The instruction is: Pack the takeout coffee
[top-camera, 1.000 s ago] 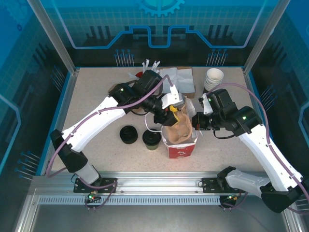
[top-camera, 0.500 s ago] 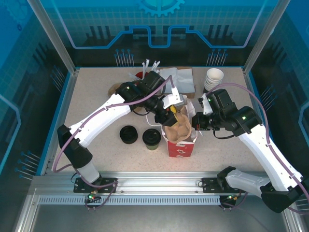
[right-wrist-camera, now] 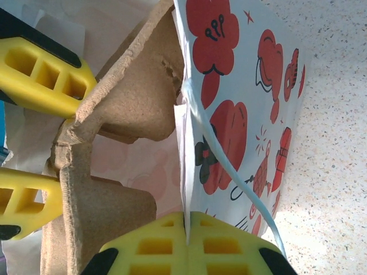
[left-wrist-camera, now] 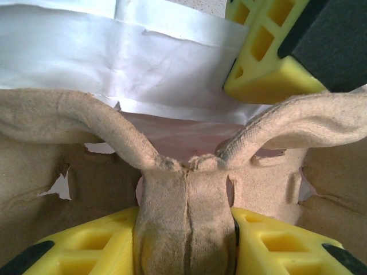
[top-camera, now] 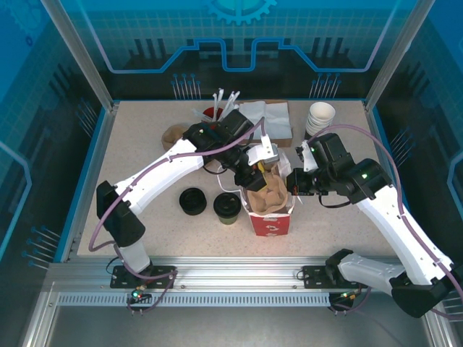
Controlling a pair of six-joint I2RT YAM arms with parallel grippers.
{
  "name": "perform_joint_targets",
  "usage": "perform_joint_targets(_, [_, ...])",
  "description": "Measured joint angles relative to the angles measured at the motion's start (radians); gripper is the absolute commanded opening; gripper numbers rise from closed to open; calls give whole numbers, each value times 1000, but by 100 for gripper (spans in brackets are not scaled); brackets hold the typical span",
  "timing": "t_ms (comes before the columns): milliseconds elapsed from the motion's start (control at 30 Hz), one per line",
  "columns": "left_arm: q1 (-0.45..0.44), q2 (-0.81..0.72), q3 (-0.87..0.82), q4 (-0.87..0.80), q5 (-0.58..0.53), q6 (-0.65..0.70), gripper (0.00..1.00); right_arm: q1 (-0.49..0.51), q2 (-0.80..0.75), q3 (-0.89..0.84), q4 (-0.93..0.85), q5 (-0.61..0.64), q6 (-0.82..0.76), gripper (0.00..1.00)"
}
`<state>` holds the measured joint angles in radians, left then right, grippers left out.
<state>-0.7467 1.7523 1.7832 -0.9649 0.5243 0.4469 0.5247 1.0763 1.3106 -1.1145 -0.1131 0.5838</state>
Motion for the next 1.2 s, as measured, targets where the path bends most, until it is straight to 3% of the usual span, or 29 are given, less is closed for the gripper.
perform_joint_targets(700, [-2,66,23,-22,-63,5,38,8,11,0,0,4,18,0])
perform_joint_targets(800, [-2,67,23,-24,-69,5,38,7,13,0,-2,6,28,16])
perform_joint_targets(933, [-2,68,23,-25,-74,5,38,0,22,26,-27,8,35,29])
perform_joint_targets(1200, [-1,78,40,-27,-101,3,38,-63,27,179,-95,3,42,34])
